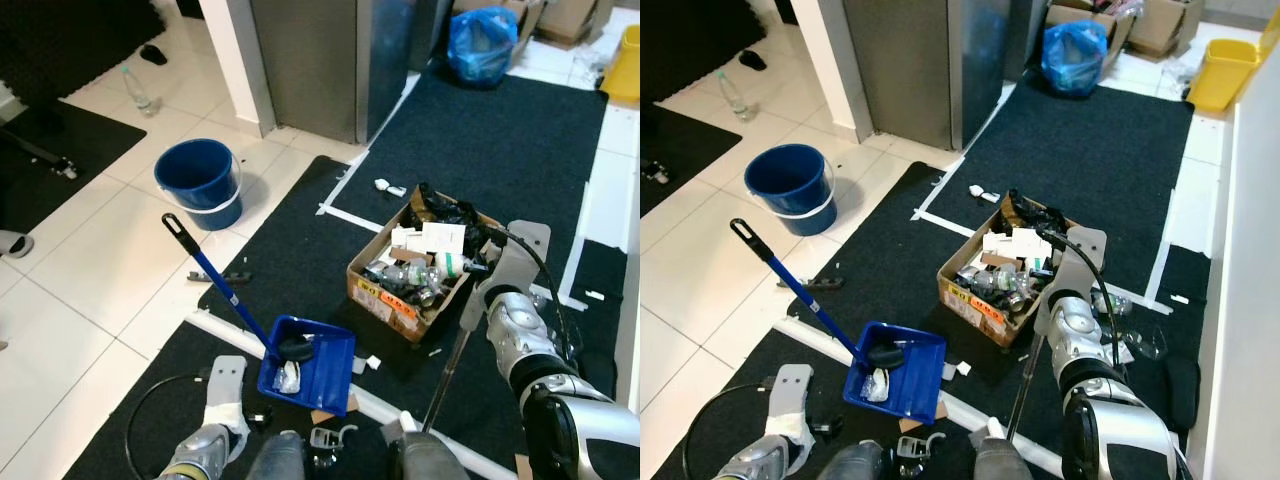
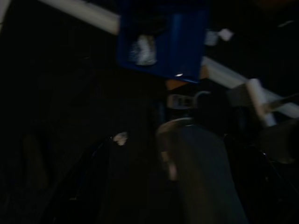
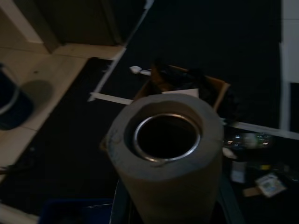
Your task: Sweep floor
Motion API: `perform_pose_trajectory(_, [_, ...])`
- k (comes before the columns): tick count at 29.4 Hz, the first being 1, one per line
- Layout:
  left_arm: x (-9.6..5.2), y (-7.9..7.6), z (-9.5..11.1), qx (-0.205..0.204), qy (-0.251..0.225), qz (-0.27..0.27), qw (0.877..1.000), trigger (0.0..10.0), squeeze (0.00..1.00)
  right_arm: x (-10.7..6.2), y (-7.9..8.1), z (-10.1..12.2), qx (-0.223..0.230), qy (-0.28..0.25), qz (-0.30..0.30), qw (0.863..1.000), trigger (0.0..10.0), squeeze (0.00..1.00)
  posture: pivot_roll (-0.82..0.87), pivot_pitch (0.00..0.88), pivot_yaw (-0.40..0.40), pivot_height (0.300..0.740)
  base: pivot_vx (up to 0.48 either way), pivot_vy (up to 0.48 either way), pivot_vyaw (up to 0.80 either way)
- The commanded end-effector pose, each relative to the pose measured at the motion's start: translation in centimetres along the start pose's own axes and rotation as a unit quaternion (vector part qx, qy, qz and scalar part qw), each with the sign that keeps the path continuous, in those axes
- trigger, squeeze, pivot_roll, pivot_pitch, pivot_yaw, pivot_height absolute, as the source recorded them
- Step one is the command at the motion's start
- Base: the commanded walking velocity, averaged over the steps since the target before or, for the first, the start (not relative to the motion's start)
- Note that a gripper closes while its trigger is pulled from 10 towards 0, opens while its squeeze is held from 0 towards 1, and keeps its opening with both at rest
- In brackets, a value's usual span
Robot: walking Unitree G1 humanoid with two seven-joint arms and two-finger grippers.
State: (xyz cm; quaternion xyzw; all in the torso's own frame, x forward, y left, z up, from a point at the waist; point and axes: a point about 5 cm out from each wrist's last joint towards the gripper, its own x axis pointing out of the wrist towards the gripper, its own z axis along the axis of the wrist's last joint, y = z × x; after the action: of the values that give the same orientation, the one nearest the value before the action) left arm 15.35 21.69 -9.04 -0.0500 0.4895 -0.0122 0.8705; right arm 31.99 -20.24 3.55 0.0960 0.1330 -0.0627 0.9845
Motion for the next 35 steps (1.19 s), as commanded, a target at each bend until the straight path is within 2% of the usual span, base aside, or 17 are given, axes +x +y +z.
perform_pose_trajectory(1, [-0.6,1.7,-0.6,-0.015,0.001,0.031,0.999,10.0,0.00,1.1,1.8,5.4,0.096,-0.139,0.038,0.985,10.0,0.00,0.08,0.000,0.045,0.740,0.000,0.000,0.00])
perform_pose_trajectory(6, [-0.8,2.1,-0.8,-0.020,0.002,0.036,0.999,10.0,0.00,1.1,1.7,6.0,0.120,-0.155,0.041,0.980,10.0,0.00,0.08,0.000,0.045,0.740,0.000,0.000,0.00])
perform_pose_trajectory(7, [-0.8,2.1,-0.9,-0.024,0.002,0.034,0.999,10.0,0.00,1.1,1.2,6.5,0.101,-0.167,0.028,0.980,10.0,0.00,0.09,0.000,0.040,0.740,0.000,0.000,0.00])
perform_pose_trajectory(10, [-0.8,1.9,-1.0,-0.028,0.002,0.028,0.999,10.0,0.00,1.0,0.3,6.7,0.086,-0.174,0.003,0.981,10.0,0.00,0.09,0.000,0.040,0.740,0.000,0.000,0.00])
perform_pose_trajectory(12, [-0.5,1.1,-1.3,-0.025,0.010,0.015,1.000,10.0,0.00,1.0,-0.5,5.7,0.065,-0.138,-0.008,0.988,10.0,0.00,0.09,0.000,0.040,0.740,0.000,0.000,0.00])
perform_pose_trajectory(14, [-0.5,0.8,-1.4,-0.022,0.016,0.014,1.000,10.0,0.00,1.0,-0.4,4.9,0.047,-0.111,-0.004,0.993,10.0,0.00,0.09,0.000,0.040,0.740,0.000,0.000,0.00])
perform_pose_trajectory(17, [-0.4,0.5,-1.5,-0.007,0.027,0.013,1.000,10.0,0.00,0.8,-0.1,3.9,0.045,-0.095,0.001,0.994,10.0,0.00,0.08,0.002,0.047,0.740,-0.094,0.000,0.00])
perform_pose_trajectory(22, [-0.3,0.4,-1.4,0.001,0.026,0.013,1.000,10.0,0.00,0.7,0.1,3.4,0.046,-0.092,0.004,0.995,10.0,0.00,0.08,0.002,0.047,0.740,-0.302,0.000,0.00])
perform_pose_trajectory(27, [-0.3,0.3,-1.3,0.001,0.025,0.013,1.000,10.0,0.00,0.7,0.2,3.4,0.045,-0.091,0.006,0.995,10.0,0.00,0.07,0.000,0.052,0.740,-0.281,0.000,0.00])
perform_pose_trajectory(35, [-0.2,0.3,-1.1,-0.001,0.023,0.015,1.000,10.0,0.00,0.8,0.3,3.7,0.044,-0.092,0.006,0.995,10.0,0.00,0.08,0.000,0.051,0.740,0.000,0.000,0.00])
